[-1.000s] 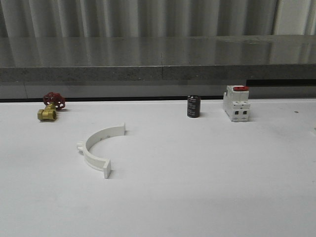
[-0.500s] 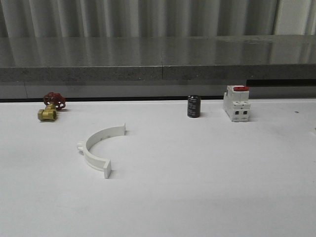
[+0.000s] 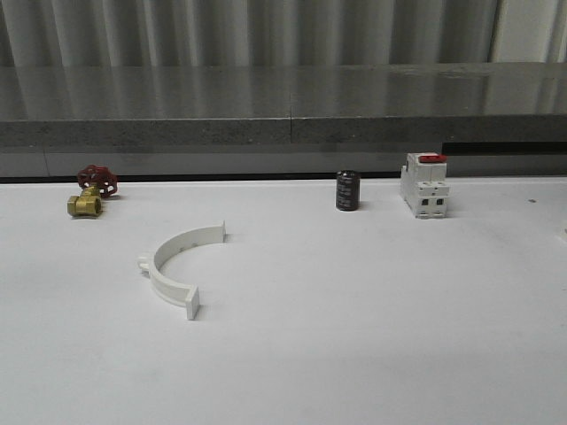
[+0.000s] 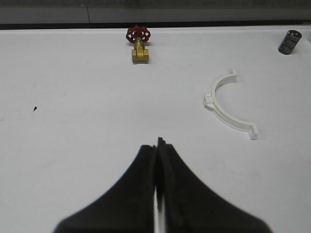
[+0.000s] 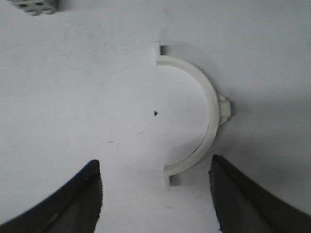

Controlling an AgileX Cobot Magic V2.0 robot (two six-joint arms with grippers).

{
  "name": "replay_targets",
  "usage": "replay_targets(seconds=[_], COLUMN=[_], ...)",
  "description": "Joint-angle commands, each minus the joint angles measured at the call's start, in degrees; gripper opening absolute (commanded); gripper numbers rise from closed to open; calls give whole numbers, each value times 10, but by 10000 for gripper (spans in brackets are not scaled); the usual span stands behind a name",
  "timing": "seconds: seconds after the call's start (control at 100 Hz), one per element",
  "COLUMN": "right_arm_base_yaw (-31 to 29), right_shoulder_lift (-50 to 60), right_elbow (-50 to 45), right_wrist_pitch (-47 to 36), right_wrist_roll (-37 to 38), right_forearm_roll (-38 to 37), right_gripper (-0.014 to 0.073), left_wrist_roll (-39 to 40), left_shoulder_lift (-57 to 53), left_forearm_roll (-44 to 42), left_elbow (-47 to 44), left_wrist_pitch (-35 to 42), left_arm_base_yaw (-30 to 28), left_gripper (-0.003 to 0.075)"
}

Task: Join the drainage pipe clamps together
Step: 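Grasp the second clamp half at its end with the right gripper and lift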

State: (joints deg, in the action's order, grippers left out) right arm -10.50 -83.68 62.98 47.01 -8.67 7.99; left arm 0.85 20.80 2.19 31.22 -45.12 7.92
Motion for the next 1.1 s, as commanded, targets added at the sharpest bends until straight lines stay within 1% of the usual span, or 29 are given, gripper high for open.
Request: replay_targets(seconds=[0.0,0.15,0.28,0.44,0.76,1.02,1.09], right_arm_base_yaw=[-25,-62,-79,-80,-80,-80,-80], right_shoulder_lift=[-25,-83,-124,-167,-226,-249,-248], right_elbow=[44,69,69,69,69,69,69], right_wrist_pitch=[-15,-15,-46,-76,-82,-84,-84], right_wrist_roll=[-24,-51,-71,-80,-90,-91,-91], right_forearm_roll=[-2,15,28,28,31,31,31], right_gripper=[486,489,489,489,489,489,475], left_wrist_roll=[1,1,1,1,1,1,1], left_shoulder_lift=[4,3,3,3,3,3,3], left_forearm_roll=[8,8,8,8,8,8,8], left_elbow=[15,15,15,15,15,15,15], left_wrist_pitch=[39,39,39,39,39,39,39], left_arm_base_yaw=[-1,-1,-1,-1,-1,-1,-1], left_gripper=[-21,-21,-21,-21,-21,-21,-21])
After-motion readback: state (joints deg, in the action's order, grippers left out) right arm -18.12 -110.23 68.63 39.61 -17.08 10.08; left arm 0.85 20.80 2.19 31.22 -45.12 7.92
